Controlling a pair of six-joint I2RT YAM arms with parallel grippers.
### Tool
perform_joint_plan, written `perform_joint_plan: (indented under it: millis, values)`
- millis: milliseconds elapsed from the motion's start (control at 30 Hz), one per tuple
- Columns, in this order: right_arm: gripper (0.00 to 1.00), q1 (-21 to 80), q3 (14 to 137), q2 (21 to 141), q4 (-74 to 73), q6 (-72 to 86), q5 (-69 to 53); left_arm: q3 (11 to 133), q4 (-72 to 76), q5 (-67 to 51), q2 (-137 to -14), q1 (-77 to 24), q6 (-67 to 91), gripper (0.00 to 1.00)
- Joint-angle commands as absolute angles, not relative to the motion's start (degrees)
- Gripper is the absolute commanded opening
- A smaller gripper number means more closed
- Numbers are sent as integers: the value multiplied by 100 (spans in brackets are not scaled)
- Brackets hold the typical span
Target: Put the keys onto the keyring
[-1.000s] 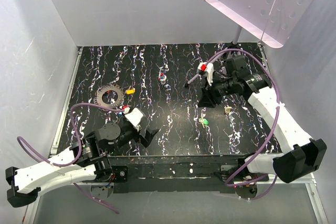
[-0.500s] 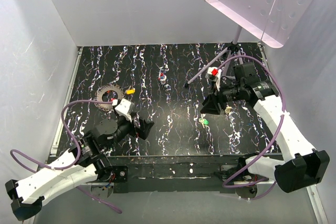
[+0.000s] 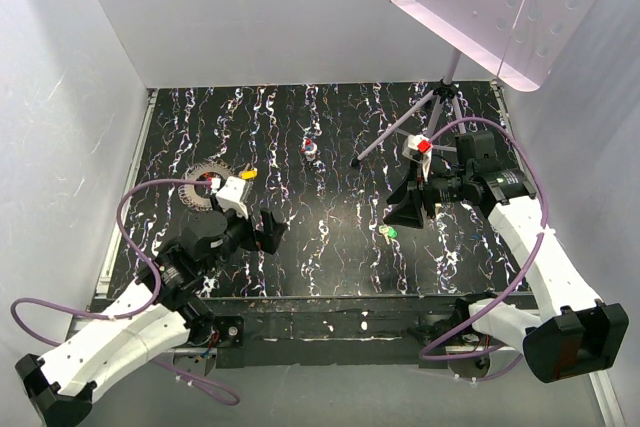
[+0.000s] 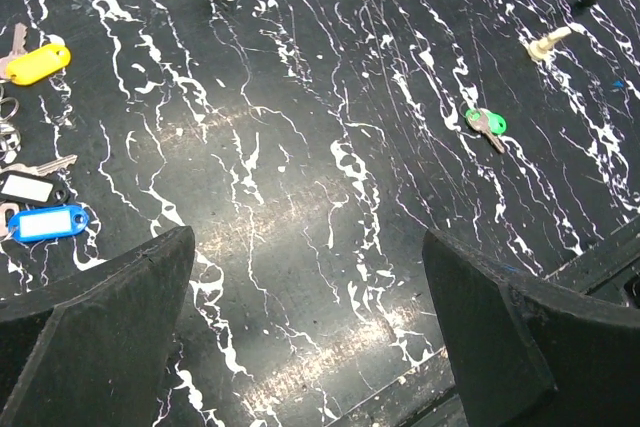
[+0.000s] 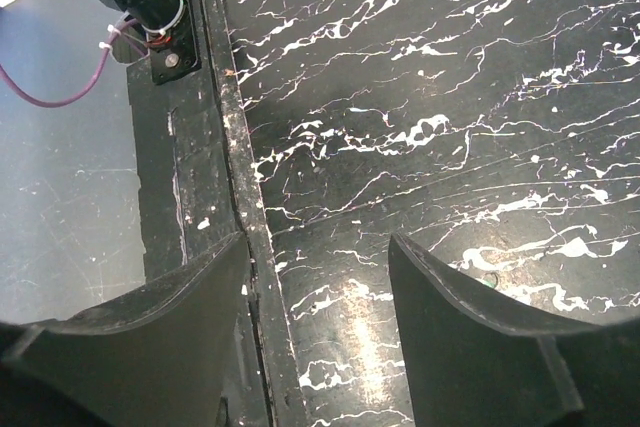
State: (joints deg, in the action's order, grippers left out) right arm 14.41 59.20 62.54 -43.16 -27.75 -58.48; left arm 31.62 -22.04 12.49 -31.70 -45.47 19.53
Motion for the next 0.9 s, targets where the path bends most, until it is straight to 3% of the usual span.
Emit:
perform_joint_plan:
  millis: [0, 367, 867]
  values:
    - [69, 1389, 5828, 6152, -4052, -2892, -6135, 3410, -2171, 696, -3260, -4097, 2083, 98]
    - [73, 1362, 5739, 6161, -4078, -2988, -6187, 3577, -1784, -834, -3691, -2646, 2435, 98]
    - [73, 1345, 5748, 6170, -4166, -3102, -6214, 3779, -1740, -1204, -4096, -2127, 2382, 98]
